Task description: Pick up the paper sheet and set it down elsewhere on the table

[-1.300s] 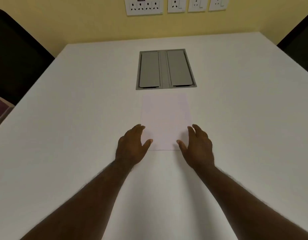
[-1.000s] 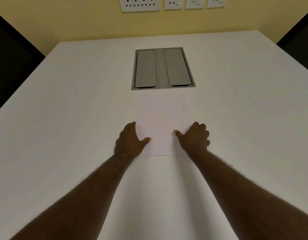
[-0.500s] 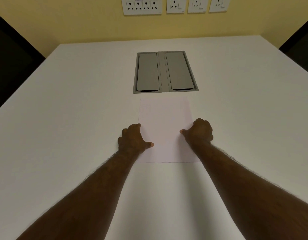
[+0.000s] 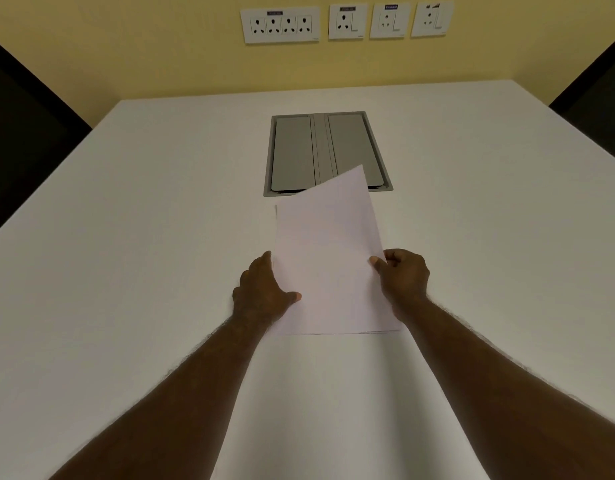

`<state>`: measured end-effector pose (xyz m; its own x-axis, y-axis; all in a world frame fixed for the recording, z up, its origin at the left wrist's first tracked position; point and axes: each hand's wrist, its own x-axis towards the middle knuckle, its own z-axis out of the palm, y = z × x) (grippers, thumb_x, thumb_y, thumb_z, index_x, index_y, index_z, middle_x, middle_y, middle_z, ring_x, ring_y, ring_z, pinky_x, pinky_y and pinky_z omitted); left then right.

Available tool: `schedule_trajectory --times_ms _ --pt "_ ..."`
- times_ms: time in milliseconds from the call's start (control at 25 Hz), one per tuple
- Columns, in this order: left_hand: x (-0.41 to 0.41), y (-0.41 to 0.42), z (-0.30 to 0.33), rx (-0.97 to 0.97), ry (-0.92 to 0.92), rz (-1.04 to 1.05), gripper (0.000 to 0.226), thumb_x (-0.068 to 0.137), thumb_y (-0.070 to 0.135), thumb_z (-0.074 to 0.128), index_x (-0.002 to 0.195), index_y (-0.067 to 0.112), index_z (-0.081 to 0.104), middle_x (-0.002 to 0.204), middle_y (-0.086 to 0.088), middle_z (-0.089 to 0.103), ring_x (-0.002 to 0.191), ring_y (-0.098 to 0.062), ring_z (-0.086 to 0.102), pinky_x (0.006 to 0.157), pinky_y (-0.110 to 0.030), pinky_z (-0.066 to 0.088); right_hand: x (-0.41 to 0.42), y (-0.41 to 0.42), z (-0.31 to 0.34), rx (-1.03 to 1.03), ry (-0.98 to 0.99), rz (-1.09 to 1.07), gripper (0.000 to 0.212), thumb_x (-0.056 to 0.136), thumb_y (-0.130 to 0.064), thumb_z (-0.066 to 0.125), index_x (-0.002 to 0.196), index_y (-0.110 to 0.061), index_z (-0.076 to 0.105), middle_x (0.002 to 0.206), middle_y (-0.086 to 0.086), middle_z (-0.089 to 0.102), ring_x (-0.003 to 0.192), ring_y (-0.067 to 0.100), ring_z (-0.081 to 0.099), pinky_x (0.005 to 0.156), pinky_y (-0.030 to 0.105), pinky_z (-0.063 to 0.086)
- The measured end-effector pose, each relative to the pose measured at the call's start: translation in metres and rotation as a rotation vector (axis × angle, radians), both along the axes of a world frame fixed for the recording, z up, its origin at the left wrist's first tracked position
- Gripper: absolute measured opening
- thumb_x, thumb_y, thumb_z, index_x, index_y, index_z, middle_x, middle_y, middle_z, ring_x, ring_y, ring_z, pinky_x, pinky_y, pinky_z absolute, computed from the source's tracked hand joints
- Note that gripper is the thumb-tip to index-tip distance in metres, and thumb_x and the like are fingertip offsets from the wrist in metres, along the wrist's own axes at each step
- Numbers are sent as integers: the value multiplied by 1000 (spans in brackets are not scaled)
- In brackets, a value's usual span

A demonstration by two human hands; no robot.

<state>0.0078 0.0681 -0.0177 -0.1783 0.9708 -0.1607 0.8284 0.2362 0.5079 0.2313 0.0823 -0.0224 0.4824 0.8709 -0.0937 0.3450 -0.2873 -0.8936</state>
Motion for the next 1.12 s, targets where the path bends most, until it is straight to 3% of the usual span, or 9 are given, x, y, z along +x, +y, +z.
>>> schedule_trajectory --times_ms 120,360,560,720,920,1000,1120 --pt "-10 5 2 33 -230 149 92 77 36 75 149 13 23 154 -8 33 140 -26 34 113 -40 30 3 -7 1 55 104 -1 12 80 -19 74 71 -21 67 75 13 69 70 20 57 70 32 49" --pt "-19 -3 -1 -1 -83 -3 101 73 44 77 150 11 22 156 -8 30 143 -25 27 115 -36 24 1 -15 -7 48 195 -13 19 84 -16 70 67 -25 66 77 11 70 72 18 57 71 30 47" --pt "-16 5 2 57 -320 120 73 84 40 67 144 12 36 149 -8 42 135 -25 41 111 -43 33 4 -14 -13 71 283 -18 9 86 -17 68 79 -21 71 85 9 74 79 21 65 83 40 55" --pt "-11 13 7 64 -371 133 54 89 33 63 136 11 49 141 -7 52 128 -24 48 108 -36 36 4 -14 -17 91 362 -28 6 87 -16 68 84 -17 73 84 6 73 76 18 63 82 37 55" --pt "-9 14 7 165 -499 243 21 88 27 64 102 13 68 102 -2 69 97 -22 62 82 -29 46 4 -15 -17 93 443 -45 10 88 -15 67 81 -21 71 79 -2 71 74 14 61 75 28 51" --pt "-9 15 9 223 -534 249 14 87 26 65 88 12 69 79 0 66 79 -19 59 72 -27 43 3 -14 -17 92 473 -37 7 88 -15 67 84 -17 72 80 -1 71 74 14 61 75 27 50" --pt "-9 15 22 312 -575 260 11 87 24 67 82 15 68 67 1 63 68 -15 56 68 -27 46 3 -17 -11 121 482 -42 16 86 -20 71 95 -8 74 86 2 73 76 13 63 78 29 52"
